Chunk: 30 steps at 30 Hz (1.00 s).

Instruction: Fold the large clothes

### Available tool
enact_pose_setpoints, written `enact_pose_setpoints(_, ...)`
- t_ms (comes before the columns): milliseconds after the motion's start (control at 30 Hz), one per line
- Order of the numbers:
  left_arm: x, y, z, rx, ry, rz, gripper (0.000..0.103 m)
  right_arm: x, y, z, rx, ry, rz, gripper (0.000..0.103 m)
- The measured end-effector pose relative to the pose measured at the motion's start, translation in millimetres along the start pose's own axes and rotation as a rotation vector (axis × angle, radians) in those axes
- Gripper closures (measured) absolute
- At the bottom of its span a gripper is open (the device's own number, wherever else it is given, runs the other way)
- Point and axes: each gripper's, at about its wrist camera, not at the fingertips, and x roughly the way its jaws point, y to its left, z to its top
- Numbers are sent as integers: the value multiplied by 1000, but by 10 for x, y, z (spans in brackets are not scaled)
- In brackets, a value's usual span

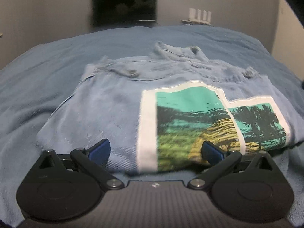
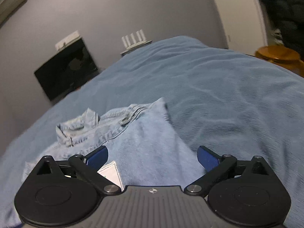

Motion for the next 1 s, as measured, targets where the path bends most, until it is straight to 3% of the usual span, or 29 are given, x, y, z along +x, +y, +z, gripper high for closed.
enact_pose_setpoints(100,-228,60,-23,-49,-71,32,0,-228,-145,17,77,8,29,1)
enact_pose_setpoints(267,-529,87,-32,-80,-198,76,0,-416,-469,-54,302,109,136,1)
enact_pose_setpoints(367,-552,74,-26,-68,-200,79,0,-353,-595,-132,412,184,167,1)
enact_pose_setpoints(500,-533,85,-9,-69,-212,74,0,-198,-691,-195,502,215,169,1)
enact_pose_setpoints(667,-538,198,53,-140,-273,106,0,139,-750,-310,607,268,164,3)
enact_pose_setpoints(767,-410,268,89,-173,-216,63,0,280,-793,-393,669,290,176,10)
enact_pose_setpoints(933,-106,218,84,-134,-102,26,0,430,-680,-444,636,278,147,32)
enact_pose_setpoints(1000,-29,169,85,-106,-88,7,0,486,-637,-458,633,271,144,32)
